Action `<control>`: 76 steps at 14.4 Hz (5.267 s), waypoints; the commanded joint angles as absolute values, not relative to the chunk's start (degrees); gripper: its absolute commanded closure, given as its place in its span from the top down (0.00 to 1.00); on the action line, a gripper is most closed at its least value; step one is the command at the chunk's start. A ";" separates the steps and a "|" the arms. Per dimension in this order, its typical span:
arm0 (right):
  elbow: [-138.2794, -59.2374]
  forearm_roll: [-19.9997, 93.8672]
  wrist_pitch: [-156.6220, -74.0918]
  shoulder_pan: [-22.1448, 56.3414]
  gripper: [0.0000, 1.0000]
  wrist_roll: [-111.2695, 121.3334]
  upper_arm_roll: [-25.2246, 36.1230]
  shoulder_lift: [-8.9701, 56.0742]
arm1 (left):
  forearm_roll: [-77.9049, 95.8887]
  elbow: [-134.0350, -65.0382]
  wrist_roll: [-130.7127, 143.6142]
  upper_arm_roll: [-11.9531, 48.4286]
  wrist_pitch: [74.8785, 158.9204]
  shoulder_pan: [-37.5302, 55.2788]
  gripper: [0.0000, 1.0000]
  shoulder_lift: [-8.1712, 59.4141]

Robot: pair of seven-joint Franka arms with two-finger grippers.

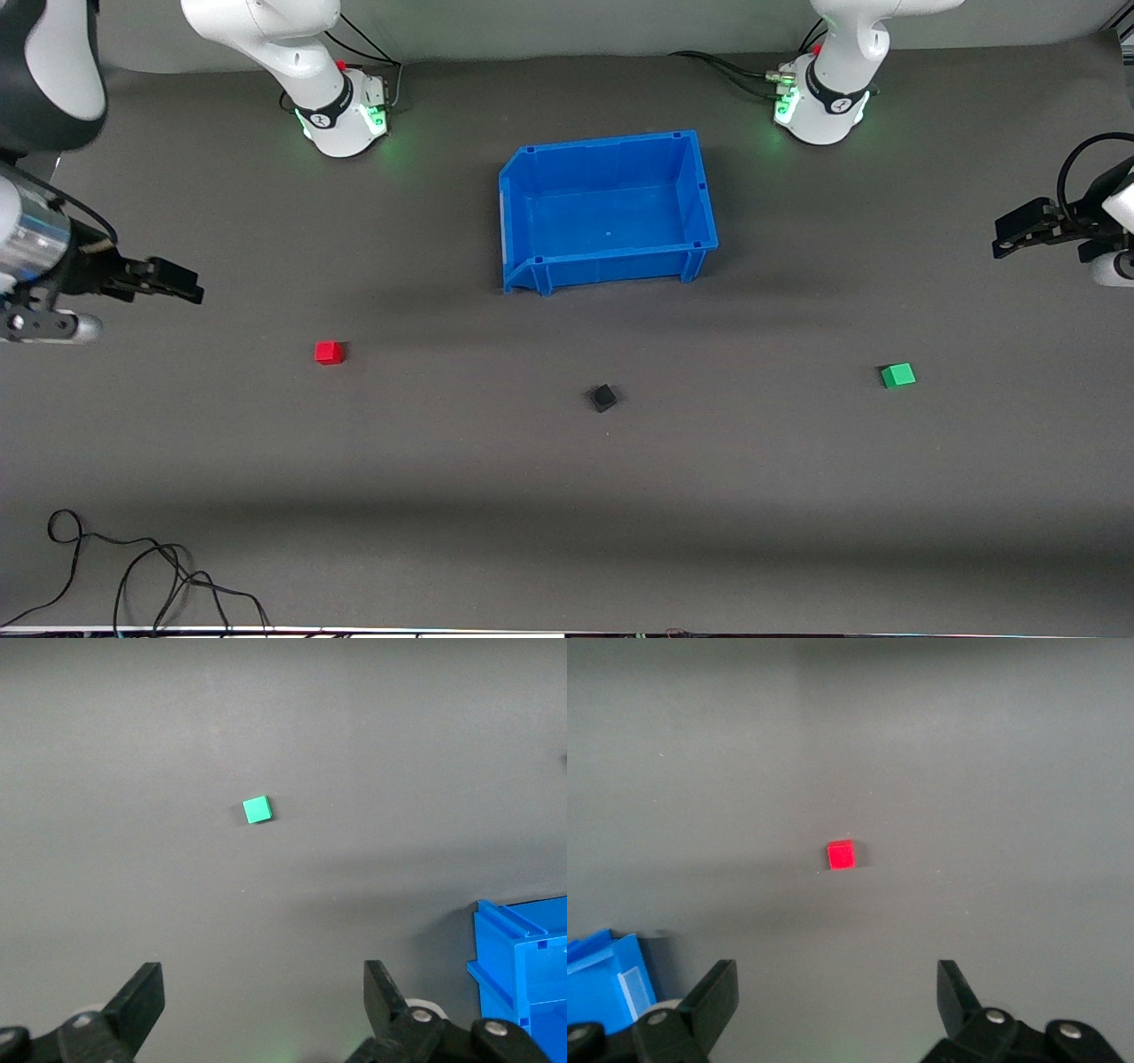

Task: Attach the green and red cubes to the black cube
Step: 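Reach the right gripper toward the red cube, then lower the right gripper and close it on the red cube, then carry the red cube toward the black cube while the left gripper reaches the green cube, then close the left gripper on the green cube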

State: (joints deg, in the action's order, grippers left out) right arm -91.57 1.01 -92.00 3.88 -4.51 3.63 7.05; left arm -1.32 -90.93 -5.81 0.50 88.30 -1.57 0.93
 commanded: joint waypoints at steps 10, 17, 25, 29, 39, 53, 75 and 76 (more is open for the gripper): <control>-99.56 3.16 -103.52 4.75 0.96 -0.35 4.13 19.33 | -3.08 -89.82 -5.27 0.44 87.98 -1.32 1.00 1.23; -102.66 2.82 -110.47 7.12 0.87 -0.62 4.13 28.20 | -3.08 -89.82 -5.19 0.44 87.89 -1.23 1.00 1.23; -104.76 2.99 -116.89 7.21 0.79 -0.26 4.13 33.13 | -4.39 -89.82 -5.27 0.53 88.07 -1.14 1.00 1.41; -106.95 3.16 -121.01 7.21 0.52 -0.26 4.13 33.31 | -4.57 -89.91 -5.10 0.53 88.50 -1.23 1.00 1.41; -105.48 6.24 -117.09 7.38 0.15 -12.36 3.78 30.94 | -3.78 -89.82 4.77 0.35 87.55 -4.92 0.94 3.86; -79.82 18.71 -109.77 21.35 0.09 -69.93 3.34 41.73 | -2.99 -92.02 78.43 0.53 101.04 -7.91 1.00 21.43; -62.33 28.65 -135.97 31.37 0.09 -106.17 -2.20 62.04 | -9.31 -117.16 104.68 0.44 140.01 -6.59 0.91 28.56; -61.88 28.57 -136.49 31.72 0.09 -107.04 -2.20 62.31 | -9.40 -117.42 104.68 0.44 140.10 -6.59 0.83 28.48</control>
State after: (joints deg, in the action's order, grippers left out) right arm -66.22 27.42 -135.73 30.66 -104.93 -2.06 59.44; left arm -7.78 -115.65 103.33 0.79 139.19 -7.10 29.94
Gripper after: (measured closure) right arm 0.604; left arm 0.079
